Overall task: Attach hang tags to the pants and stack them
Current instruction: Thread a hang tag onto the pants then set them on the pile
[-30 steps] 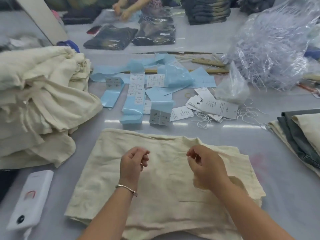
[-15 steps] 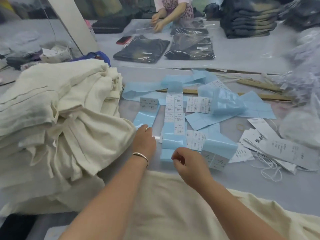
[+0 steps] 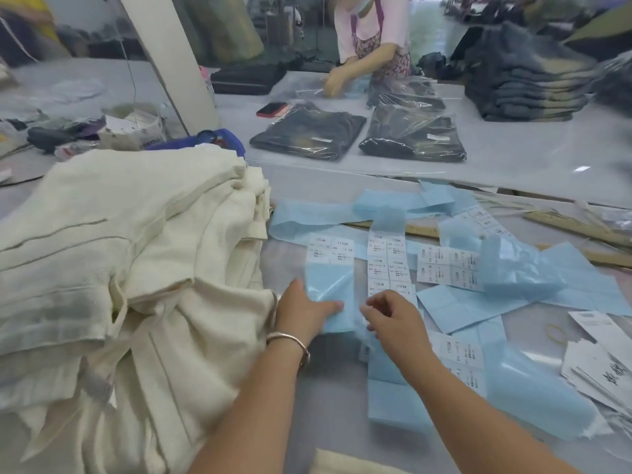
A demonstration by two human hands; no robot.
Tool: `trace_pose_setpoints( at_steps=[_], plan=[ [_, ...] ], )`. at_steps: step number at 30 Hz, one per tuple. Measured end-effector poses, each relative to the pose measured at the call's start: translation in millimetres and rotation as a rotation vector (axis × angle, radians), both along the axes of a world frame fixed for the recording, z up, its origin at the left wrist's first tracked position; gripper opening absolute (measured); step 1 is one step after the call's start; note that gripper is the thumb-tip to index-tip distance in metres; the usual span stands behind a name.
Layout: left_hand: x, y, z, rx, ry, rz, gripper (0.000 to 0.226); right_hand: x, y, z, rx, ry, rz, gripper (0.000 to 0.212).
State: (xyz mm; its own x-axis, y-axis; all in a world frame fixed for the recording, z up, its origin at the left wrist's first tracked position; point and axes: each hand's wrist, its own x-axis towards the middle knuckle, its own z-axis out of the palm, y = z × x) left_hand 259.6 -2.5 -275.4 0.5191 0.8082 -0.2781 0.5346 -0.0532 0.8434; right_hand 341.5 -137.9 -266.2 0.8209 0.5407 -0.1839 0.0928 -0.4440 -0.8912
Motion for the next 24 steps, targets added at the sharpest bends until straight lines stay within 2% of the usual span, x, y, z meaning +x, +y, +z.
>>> trace_pose_setpoints(
  at_steps=[2, 4, 7, 10, 12, 14, 16, 18, 20, 24],
  plan=[
    [-15.4, -19.8, 2.4, -0.106, -0.228, 0.015, 0.050, 6.0, 13.9, 5.6, 0.106, 0.201, -0.062, 0.023],
    [-29.8, -36.6, 0.7, -0.152, -0.359, -0.017, 0.050, 11.1, 22.2, 11.8, 0.165, 0.365, -0.071, 0.037],
    [-46.2, -52.9, 1.6, -0.083, -0.358, -0.076, 0.051, 14.5, 24.5, 17.3, 0.265, 0.510, -0.029, 0.040],
    [-55.3, -59.0, 4.6, -0.055, -0.294, -0.140, 0.060, 12.4, 21.8, 23.4, 0.365, 0.586, 0.024, 0.025],
    [-58.1, -58.2, 10.2, -0.056, -0.283, -0.097, 0.062, 9.3, 17.0, 28.4, 0.378, 0.566, 0.043, 0.021],
    [-58.5, -53.5, 17.7, 0.084, -0.315, 0.047, 0.050, 7.3, 10.5, 31.4, 0.378, 0.538, 0.067, 0.020],
    [-57.7, -46.4, 28.0, 0.335, -0.373, 0.087, 0.035, 4.7, 4.1, 33.0, 0.387, 0.540, 0.086, 0.023],
    [-56.0, -39.4, 35.2, 0.554, -0.375, 0.023, 0.044, 1.7, -1.0, 34.2, 0.401, 0.561, 0.113, 0.027],
    [-53.5, -33.6, 41.0, 0.657, -0.328, -0.019, 0.045, -0.6, -4.5, 35.4, 0.420, 0.605, 0.142, 0.030],
    [-51.7, -27.5, 43.2, 0.750, -0.258, -0.103, 0.029, -4.4, -3.6, 39.9, 0.473, 0.764, 0.214, 0.035]
  ],
)
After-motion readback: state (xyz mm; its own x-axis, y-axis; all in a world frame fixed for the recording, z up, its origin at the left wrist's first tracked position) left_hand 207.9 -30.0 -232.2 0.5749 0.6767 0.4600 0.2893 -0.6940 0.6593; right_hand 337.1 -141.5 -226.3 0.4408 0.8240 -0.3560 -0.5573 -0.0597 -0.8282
